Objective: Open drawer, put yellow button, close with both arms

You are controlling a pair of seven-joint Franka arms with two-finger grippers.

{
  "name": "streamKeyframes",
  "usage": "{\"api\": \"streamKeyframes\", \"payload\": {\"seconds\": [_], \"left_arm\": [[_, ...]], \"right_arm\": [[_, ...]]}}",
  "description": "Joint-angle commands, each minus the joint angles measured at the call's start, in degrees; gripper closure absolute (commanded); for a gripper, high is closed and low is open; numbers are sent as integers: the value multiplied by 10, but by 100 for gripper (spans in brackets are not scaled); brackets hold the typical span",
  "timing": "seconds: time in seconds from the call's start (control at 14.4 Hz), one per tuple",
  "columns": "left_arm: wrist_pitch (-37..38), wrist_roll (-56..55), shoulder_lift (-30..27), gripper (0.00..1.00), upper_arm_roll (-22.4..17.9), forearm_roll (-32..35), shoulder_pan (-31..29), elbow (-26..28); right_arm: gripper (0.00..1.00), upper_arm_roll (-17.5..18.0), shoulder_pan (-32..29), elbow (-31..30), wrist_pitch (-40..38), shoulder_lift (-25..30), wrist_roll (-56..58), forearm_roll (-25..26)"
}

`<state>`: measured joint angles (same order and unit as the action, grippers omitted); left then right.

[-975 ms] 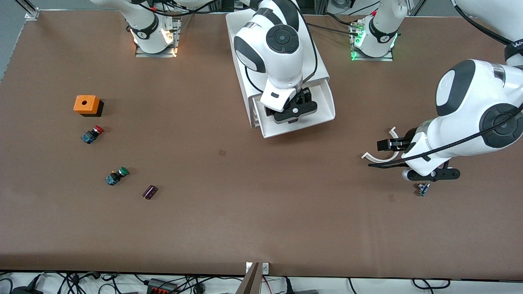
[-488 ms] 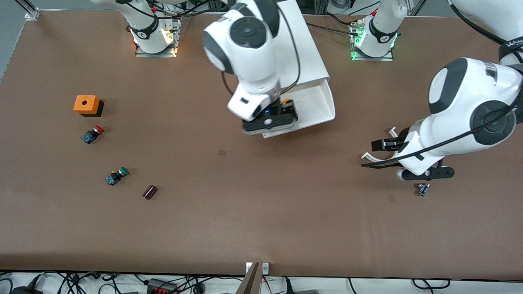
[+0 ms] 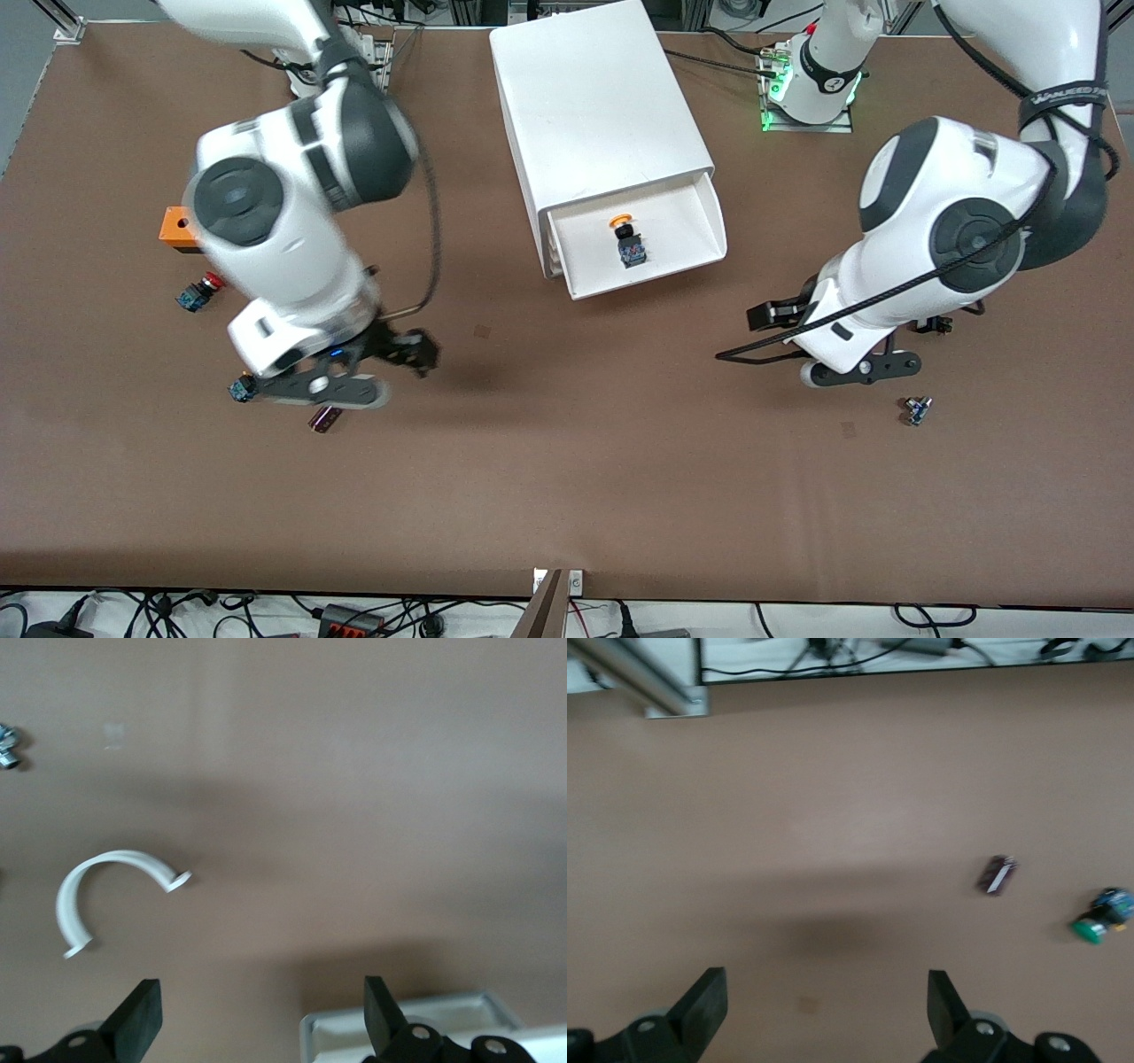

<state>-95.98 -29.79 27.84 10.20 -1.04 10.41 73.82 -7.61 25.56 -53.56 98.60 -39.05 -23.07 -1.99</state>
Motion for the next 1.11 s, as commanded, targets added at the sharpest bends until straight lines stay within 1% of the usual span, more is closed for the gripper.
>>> {"api": "streamKeyframes", "payload": {"seconds": [0.0, 0.14, 0.28, 0.35, 0.42, 0.56, 0.7, 0.84, 0.91, 1.05], "left_arm": [[-61, -66, 5, 0, -3, -6, 38, 31], [-108, -109, 5, 0, -3, -1, 65, 59], [-155, -137, 3, 0, -3, 1, 86, 101], [-169, -155, 1, 0, -3, 1, 99, 113], [-172, -171, 1, 0, -3, 1, 106, 120], [-173, -171, -1, 0, -3, 2, 118, 134], [-172, -172, -7, 0, 1, 2, 119, 147], [-165, -173, -15, 0, 17, 1, 116, 158], [-157, -178, -17, 0, 26, 1, 116, 161], [-139, -178, -18, 0, 35, 1, 117, 169]], "right_arm": [[0, 10, -51, -40, -22, 25, 90, -2], [0, 10, -88, -48, -38, 33, 152, -3], [0, 9, -114, -49, -55, 42, 166, 1], [0, 9, -129, -49, -61, 49, 166, 1], [0, 9, -144, -49, -70, 52, 167, 2], [0, 8, -165, -48, -79, 66, 167, 6], [0, 8, -186, -48, -83, 83, 172, 6], [0, 9, -204, -49, -110, 102, 182, 5], [0, 8, -209, -55, -118, 114, 195, 2], [0, 9, -226, -105, -113, 160, 213, 0]]}}
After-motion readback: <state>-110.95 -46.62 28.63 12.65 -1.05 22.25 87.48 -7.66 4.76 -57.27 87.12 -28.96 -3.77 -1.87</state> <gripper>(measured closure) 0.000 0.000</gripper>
